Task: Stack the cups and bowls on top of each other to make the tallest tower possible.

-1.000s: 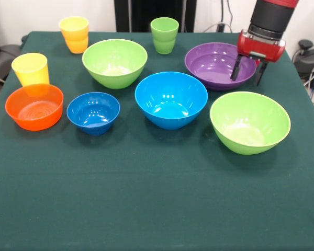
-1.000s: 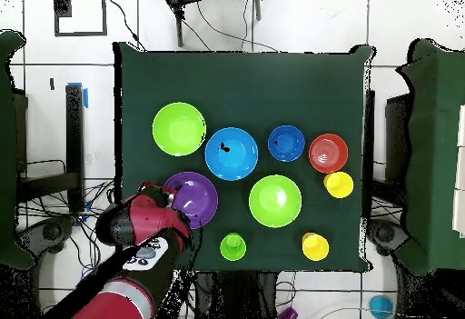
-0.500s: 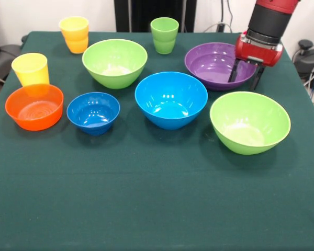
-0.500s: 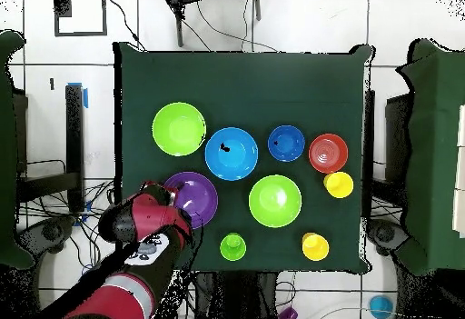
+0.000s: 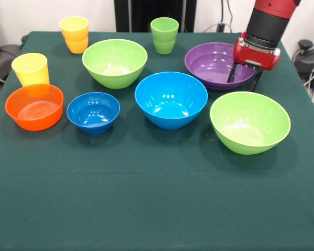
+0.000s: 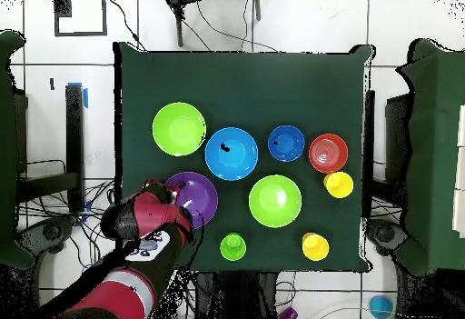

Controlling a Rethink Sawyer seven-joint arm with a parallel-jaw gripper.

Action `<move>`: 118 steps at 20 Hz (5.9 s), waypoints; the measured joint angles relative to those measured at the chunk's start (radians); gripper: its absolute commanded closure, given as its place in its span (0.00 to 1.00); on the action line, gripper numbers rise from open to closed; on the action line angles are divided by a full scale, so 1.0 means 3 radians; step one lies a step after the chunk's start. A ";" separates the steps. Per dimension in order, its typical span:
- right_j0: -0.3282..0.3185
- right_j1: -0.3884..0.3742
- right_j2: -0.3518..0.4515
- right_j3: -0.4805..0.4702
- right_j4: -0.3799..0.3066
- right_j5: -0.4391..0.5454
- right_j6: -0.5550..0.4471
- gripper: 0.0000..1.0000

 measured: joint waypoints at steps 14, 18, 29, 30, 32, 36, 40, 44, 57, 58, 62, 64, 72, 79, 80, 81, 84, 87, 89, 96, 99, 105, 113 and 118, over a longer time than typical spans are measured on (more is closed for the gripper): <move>-0.0037 -0.0073 -0.0051 0.0012 0.0001 0.0002 0.0000 1.00; -0.0049 -0.0080 -0.0051 0.0012 0.0001 0.0003 0.0000 1.00; -0.0052 -0.0105 -0.0053 0.0013 0.0001 0.0003 0.0000 1.00; -0.0052 -0.0126 -0.0053 0.0013 0.0001 0.0003 0.0000 1.00; -0.0052 -0.0155 -0.0053 0.0012 0.0001 0.0002 0.0000 1.00; -0.0052 -0.0201 -0.0057 0.0013 0.0001 0.0003 0.0000 1.00; -0.0052 -0.0244 -0.0059 0.0013 0.0000 0.0002 0.0000 1.00; -0.0052 -0.0262 -0.0062 0.0013 0.0000 0.0003 0.0000 1.00; -0.0051 -0.0312 -0.0064 0.0013 0.0000 0.0003 0.0000 1.00; -0.0051 -0.0312 -0.0065 0.0013 0.0000 0.0016 0.0000 1.00; -0.0049 -0.0312 -0.0065 0.0010 0.0000 0.0045 0.0000 1.00; -0.0049 -0.0312 -0.0066 0.0006 0.0000 0.0052 0.0000 1.00; -0.0059 -0.0313 -0.0065 0.0002 0.0000 0.0052 0.0000 1.00; -0.0166 -0.0333 -0.0050 -0.0004 -0.0010 0.0052 0.0000 1.00; -0.0192 -0.0339 -0.0045 -0.0003 -0.0021 0.0052 0.0000 1.00; -0.0247 -0.0351 -0.0028 -0.0003 -0.0048 0.0052 0.0000 1.00; -0.0369 -0.0380 0.0010 -0.0003 -0.0122 0.0052 0.0000 1.00; -0.0515 -0.0402 0.0054 -0.0004 -0.0219 0.0052 0.0000 1.00; -0.0597 -0.0405 0.0078 -0.0004 -0.0288 0.0051 0.0000 1.00; -0.0728 -0.0404 0.0127 -0.0003 -0.0450 0.0052 0.0000 1.00; -0.0727 -0.0404 0.0133 -0.0003 -0.0472 0.0052 0.0000 1.00; -0.0728 -0.0400 0.0144 -0.0006 -0.0501 0.0051 0.0000 1.00; -0.0775 -0.0395 0.0179 -0.0042 -0.0610 0.0052 0.0000 1.00; -0.0890 -0.0394 0.0242 -0.0082 -0.0749 0.0052 0.0000 1.00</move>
